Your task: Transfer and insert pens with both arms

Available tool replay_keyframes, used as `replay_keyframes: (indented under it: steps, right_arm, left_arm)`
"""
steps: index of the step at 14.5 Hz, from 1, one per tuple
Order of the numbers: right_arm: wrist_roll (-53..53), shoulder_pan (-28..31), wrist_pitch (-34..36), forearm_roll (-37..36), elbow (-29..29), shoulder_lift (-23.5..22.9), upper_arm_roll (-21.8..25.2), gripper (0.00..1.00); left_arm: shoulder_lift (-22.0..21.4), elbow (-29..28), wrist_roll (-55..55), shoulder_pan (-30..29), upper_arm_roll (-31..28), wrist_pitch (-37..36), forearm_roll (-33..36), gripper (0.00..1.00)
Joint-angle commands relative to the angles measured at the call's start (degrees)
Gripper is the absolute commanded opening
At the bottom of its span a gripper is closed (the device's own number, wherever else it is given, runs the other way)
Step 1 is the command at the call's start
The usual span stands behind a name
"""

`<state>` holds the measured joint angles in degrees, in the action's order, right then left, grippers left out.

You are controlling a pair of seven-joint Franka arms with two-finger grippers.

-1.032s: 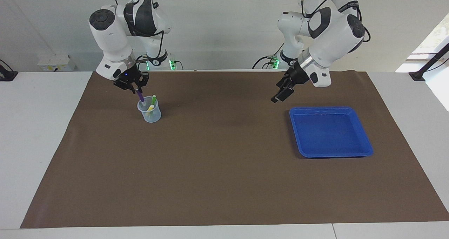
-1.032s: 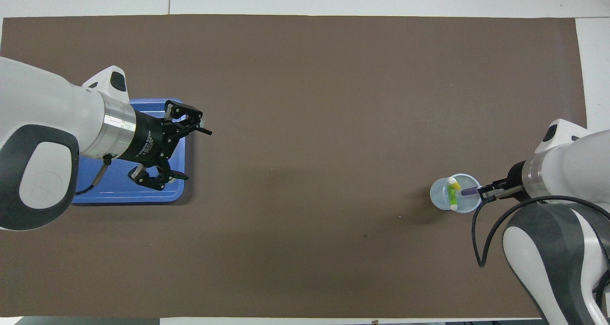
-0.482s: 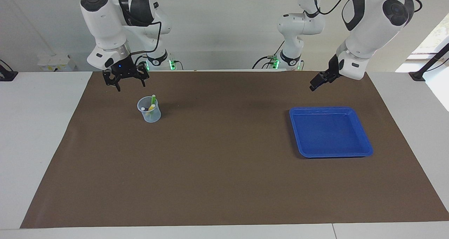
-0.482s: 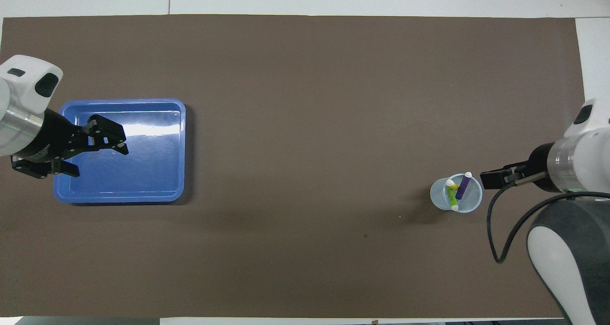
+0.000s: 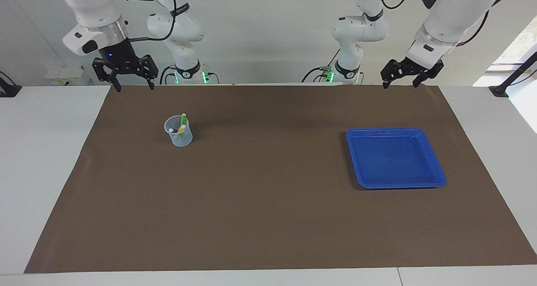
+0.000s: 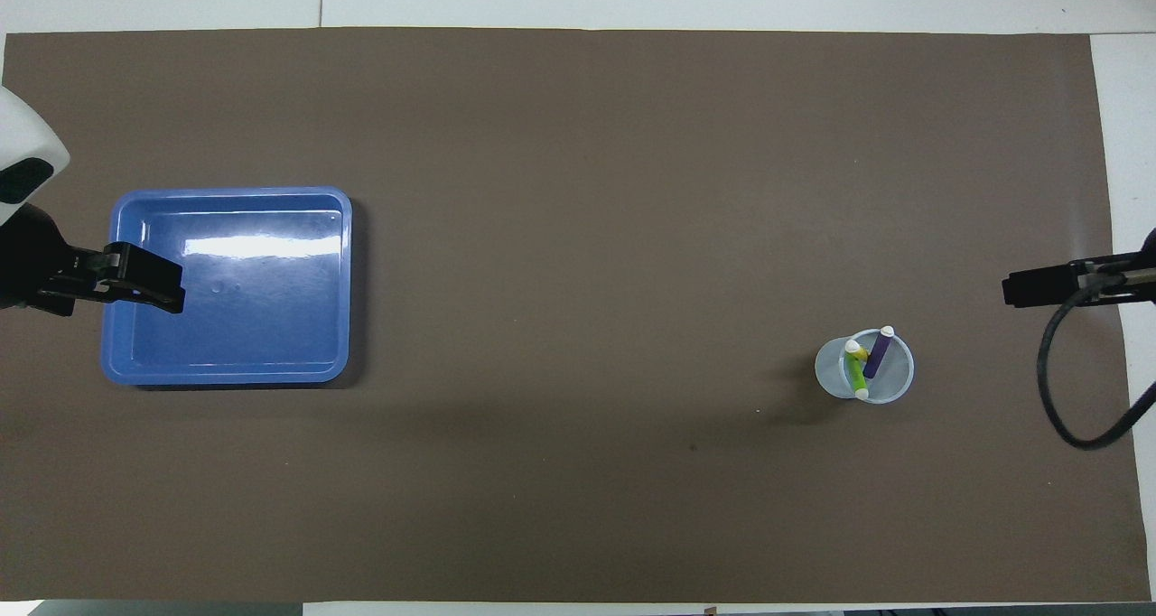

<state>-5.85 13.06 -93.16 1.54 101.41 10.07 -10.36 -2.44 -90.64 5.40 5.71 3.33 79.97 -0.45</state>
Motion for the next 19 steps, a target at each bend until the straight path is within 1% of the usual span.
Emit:
replay_keyframes:
  steps: [1, 2, 3, 4, 5, 6, 7, 8, 9, 10, 11, 15, 17, 19]
  right_arm:
    - [0.5, 1.6, 2.5, 0.4, -3.8, -2.4, -0.6, 1.0]
    - [0.5, 1.7, 4.3, 0.2, -5.0, -2.8, -0.5, 1.0]
    - [0.6, 1.7, 5.8, -0.4, -6.7, -4.0, -0.4, 1.0]
    - [0.5, 1.8, 6.8, -2.0, -7.4, -4.3, -0.2, 1.0]
    - [0.5, 1.8, 7.7, -2.6, -8.1, -4.4, -0.1, 1.0]
    - [0.5, 2.1, 9.1, -1.5, -8.8, -4.6, 0.1, 1.0]
    - [0.5, 1.9, 9.0, -1.5, -8.5, -5.0, 1.4, 1.0]
    - [0.6, 0.2, 8.7, -1.6, -8.1, -4.8, 4.4, 1.0]
    - [0.6, -3.1, 8.3, -1.6, -7.7, -4.8, 8.3, 1.0]
    - [0.4, -5.3, 7.0, -1.6, -7.6, -5.1, 11.8, 1.0]
    - [0.4, -6.2, 7.0, -1.6, -7.5, -5.2, 12.8, 1.0]
    - [0.2, -6.9, 6.2, -1.8, -7.3, -5.4, 12.7, 1.0]
    - [0.2, -7.3, 6.6, -1.9, -8.1, -6.9, 12.5, 1.0]
    - [0.2, -7.6, 6.5, -2.0, -8.8, -7.2, 12.1, 1.0]
  left_arm:
    - [-2.8, -5.9, -1.1, -0.3, -0.3, 7.3, 0.7, 1.0]
    - [-3.1, -6.7, -1.0, -0.4, -0.3, 8.3, 0.7, 1.0]
    - [-3.0, -6.7, -1.0, -0.3, -0.3, 8.4, 0.6, 1.0]
    - [-2.9, -6.5, -0.8, -0.3, -0.4, 8.3, 0.0, 1.0]
    - [-2.7, -6.1, -0.7, 0.0, -0.4, 7.5, -0.9, 1.0]
    - [-2.1, -5.1, -0.7, 0.5, -0.7, 6.0, -1.0, 1.0]
    - [-1.4, -3.2, -0.7, 0.8, -0.9, 3.8, -1.1, 1.0]
    - [-0.4, -1.2, -0.7, 1.7, -1.3, 1.5, -1.1, 1.0]
    - [0.1, 0.0, -0.7, 2.9, -2.5, 0.5, -1.2, 1.0]
    - [0.2, 0.1, -0.7, 4.4, -3.7, 0.6, -1.5, 1.0]
    - [0.1, -0.1, -0.7, 4.7, -4.2, 0.8, -1.5, 1.0]
    - [-0.1, -0.2, -0.7, 4.4, -4.4, 0.8, -1.5, 1.0]
    - [-0.3, -0.2, -0.7, 4.2, -4.3, 1.1, -1.5, 1.0]
    - [-0.5, -0.2, -0.8, 4.0, -4.3, 1.1, -1.5, 1.0]
